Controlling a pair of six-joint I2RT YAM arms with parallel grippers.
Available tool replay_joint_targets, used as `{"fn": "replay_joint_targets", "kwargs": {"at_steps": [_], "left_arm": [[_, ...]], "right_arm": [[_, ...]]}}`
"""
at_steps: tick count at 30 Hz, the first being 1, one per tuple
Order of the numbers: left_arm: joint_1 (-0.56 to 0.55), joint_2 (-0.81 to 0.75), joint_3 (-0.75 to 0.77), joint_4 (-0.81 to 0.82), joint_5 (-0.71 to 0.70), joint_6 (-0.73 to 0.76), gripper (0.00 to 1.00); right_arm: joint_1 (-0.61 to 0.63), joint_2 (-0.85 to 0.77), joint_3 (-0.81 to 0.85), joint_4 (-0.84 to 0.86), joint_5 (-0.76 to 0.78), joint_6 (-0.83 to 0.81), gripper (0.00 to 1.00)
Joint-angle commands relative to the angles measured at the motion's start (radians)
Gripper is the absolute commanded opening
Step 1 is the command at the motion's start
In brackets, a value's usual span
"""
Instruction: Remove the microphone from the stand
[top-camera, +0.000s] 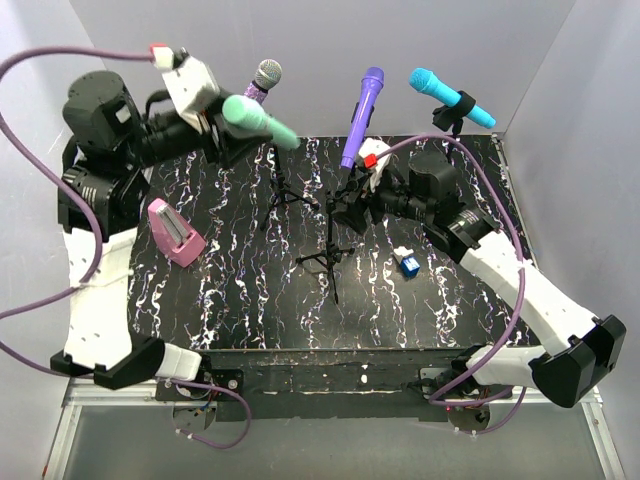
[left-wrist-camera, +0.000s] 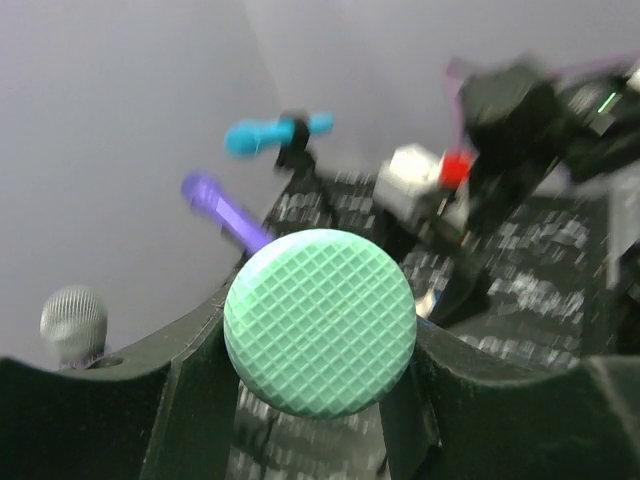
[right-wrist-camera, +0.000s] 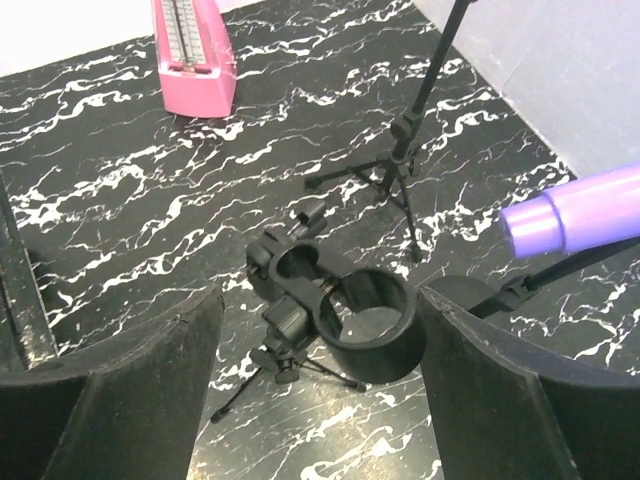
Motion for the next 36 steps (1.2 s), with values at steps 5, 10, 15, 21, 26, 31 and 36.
{"fn": "replay_joint_targets", "kwargs": {"at_steps": [5,10,15,21,26,31,36], "left_arm": [[-0.022,-0.091,-0.202,-0.727,-0.478,0.716,0.0],[-0.032,-0.094,-0.327,-0.891,-0.651,0.813,0.0],[-0.039,-0.186,-0.664,-0.878,-0.86,0.929,0.0],[-0.038,-0.203,-0.942,-0.795,-1.021,0.893,0.0],[-0.038,-0.105,-1.058,-0.729,-1.064,0.76,0.0],[-0.038,0.012,-1.192,-0.655,-1.152,0.629,0.0],[-0.037,0.061,-1.28,-0.545,-1.146,0.525,0.0]], "right_arm": [[0.002,-0.086,0.097,-0.089,-0.044,0.016,0.86],[0.004,-0.137,0.117,-0.181,-0.004,-0.002,0.88],[0.002,-0.236,0.057,-0.256,0.066,-0.043,0.89],[-0.022,-0.304,0.034,-0.377,0.07,-0.022,0.89],[-0.034,-0.319,-0.006,-0.388,0.067,-0.014,0.89],[-0.048,-0.312,-0.017,-0.384,0.064,-0.014,0.88],[-0.048,-0.319,-0.046,-0.381,0.054,-0.016,0.88]]}}
